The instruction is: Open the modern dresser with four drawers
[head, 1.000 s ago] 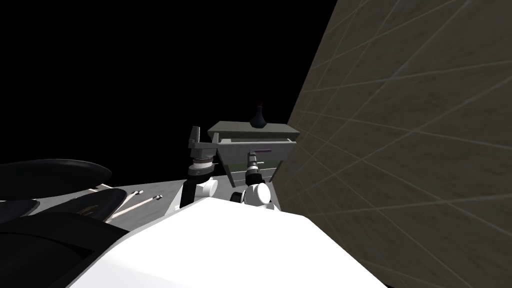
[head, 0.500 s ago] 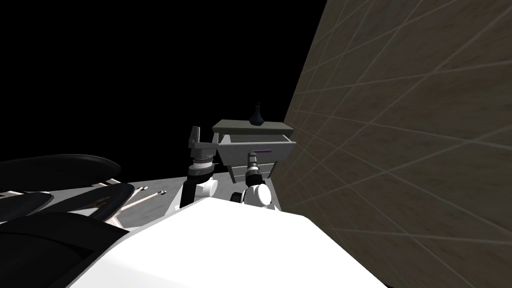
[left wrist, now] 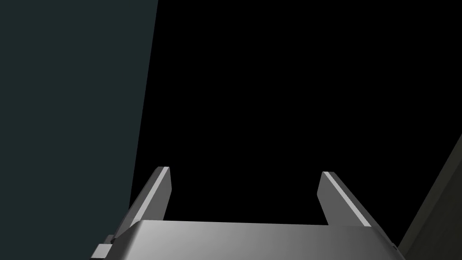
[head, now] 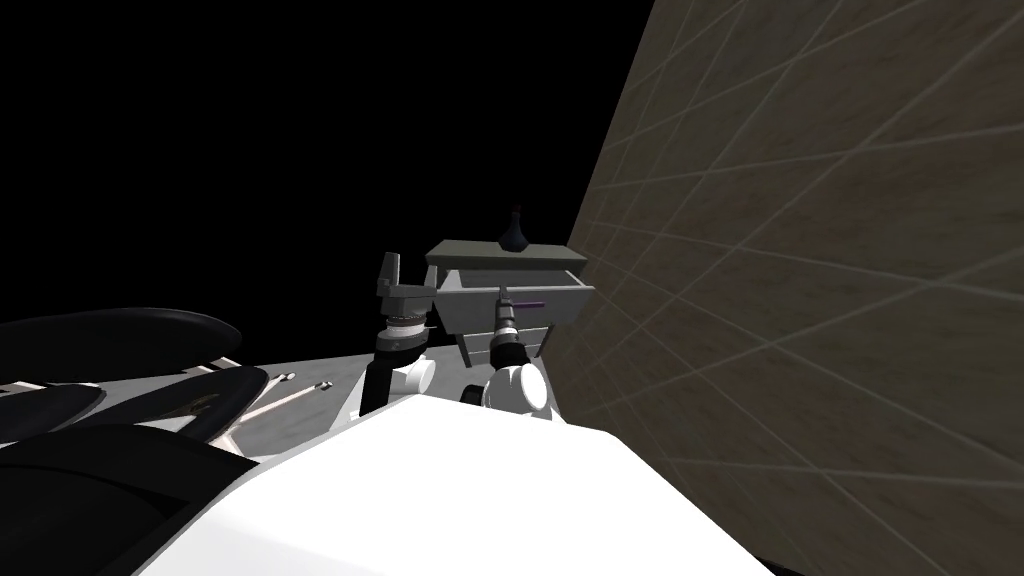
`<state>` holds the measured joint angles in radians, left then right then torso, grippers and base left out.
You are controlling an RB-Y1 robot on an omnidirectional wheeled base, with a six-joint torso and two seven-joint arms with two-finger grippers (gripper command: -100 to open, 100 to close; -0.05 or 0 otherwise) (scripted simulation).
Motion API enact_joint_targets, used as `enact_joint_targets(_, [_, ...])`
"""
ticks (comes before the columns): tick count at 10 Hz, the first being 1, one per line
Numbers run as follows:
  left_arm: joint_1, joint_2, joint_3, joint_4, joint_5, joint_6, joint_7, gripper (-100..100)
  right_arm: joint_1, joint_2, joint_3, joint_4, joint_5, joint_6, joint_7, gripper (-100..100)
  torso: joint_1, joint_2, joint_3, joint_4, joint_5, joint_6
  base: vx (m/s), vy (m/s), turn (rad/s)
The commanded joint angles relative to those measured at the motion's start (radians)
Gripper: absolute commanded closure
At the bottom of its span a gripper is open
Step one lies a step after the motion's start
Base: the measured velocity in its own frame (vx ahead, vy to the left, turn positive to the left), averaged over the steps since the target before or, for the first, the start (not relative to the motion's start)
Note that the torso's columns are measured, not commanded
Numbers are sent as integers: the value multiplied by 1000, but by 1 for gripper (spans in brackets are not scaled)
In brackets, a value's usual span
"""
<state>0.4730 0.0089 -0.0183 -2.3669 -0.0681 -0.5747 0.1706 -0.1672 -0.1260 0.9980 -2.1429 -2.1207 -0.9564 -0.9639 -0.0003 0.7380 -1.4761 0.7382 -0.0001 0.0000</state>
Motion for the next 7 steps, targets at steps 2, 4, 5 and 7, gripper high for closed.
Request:
enact_joint_targets(2, [0,0,0,0,0,0,0,0,-39,5,0,-57,-61,-64,73,-100,-1,3,2,2,-1,0,3,0,3])
enact_joint_targets(4, [0,0,0,0,0,0,0,0,-36,0,2,-52,-68,-70,74,-100,-2,7,3,7,-1,1,3,2,3])
enact_joint_targets(5, [0,0,0,0,0,0,0,0,-36,0,2,-52,-70,-74,77,0,-2,6,3,5,-1,1,0,0,0])
enact_joint_targets(7, [0,0,0,0,0,0,0,0,-33,-2,4,-48,-72,-76,76,0,-1,3,1,2,0,0,0,0,0])
